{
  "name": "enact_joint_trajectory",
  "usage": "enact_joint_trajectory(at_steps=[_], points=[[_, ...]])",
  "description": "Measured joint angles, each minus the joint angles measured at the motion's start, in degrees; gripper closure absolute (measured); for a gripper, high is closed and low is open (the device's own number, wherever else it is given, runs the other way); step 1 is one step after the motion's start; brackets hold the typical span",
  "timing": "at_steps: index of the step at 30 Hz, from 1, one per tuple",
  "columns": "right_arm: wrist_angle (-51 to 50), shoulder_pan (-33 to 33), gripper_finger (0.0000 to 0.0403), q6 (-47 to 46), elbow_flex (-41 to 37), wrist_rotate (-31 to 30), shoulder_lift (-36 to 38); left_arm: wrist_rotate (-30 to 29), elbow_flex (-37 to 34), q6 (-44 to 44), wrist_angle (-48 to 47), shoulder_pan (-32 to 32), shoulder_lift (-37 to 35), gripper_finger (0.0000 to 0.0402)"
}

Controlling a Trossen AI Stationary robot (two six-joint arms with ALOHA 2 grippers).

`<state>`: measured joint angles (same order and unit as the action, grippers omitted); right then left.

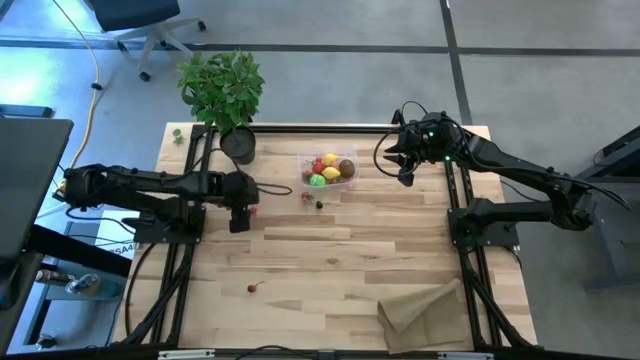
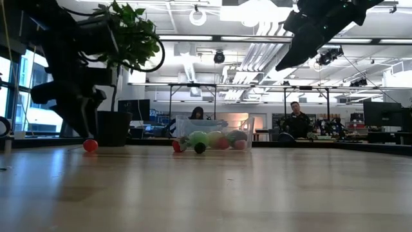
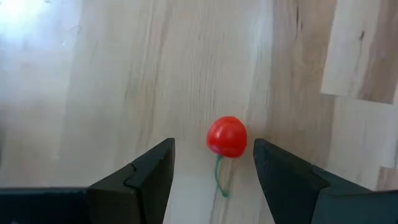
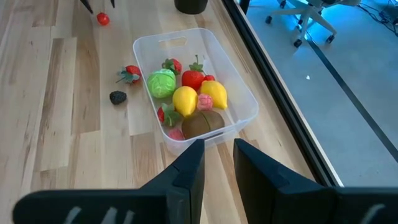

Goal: Pick and placing Produce into tupperware
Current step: Put the top cherry into the transparent bin

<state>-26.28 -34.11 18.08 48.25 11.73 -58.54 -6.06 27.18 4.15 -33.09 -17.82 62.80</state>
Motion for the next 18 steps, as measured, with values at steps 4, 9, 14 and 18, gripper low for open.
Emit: enact_joint_trajectory(at_steps=[4,9,14,18], points=[[0.0,0.0,0.0327,0.0,0.0,0.0,0.0,5.9,0.0,4.0,0.3,-3.7,0.3,0.0192],[0.0,0.0,0.0327,0.0,0.0,-0.1,0.0,8.2,0.0,7.4,0.7,-5.6,1.6,0.0192],[0.0,0.0,0.0327,0.0,0.0,-0.1,0.0,8.2,0.0,8.0,2.9,-5.8,5.1,0.0192],[0.0,0.0,0.0327,0.0,0.0,-0.1,0.0,8.2,0.0,8.2,4.5,-5.8,8.5,0.0192]])
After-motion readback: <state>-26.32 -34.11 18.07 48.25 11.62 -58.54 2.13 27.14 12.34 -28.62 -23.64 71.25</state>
